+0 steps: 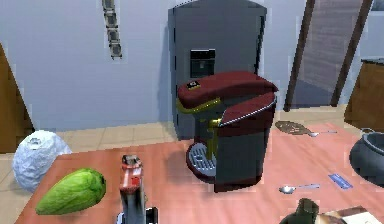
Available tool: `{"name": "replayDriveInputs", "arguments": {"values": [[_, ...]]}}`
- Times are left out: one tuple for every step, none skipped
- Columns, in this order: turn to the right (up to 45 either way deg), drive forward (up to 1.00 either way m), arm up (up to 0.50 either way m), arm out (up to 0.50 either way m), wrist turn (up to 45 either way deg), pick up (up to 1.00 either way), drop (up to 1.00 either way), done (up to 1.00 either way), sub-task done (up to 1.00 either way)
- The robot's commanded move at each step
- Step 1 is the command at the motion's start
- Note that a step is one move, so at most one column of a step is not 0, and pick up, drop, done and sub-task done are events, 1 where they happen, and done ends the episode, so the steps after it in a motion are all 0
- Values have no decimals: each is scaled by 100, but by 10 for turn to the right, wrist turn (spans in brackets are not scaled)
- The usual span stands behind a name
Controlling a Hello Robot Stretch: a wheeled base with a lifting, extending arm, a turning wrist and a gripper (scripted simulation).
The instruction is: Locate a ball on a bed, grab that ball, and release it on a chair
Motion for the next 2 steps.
{"name": "replayDriveInputs", "arguments": {"values": [[0,0,10,0,0,0,0,0,0],[0,0,0,0,0,0,0,100,0]]}}
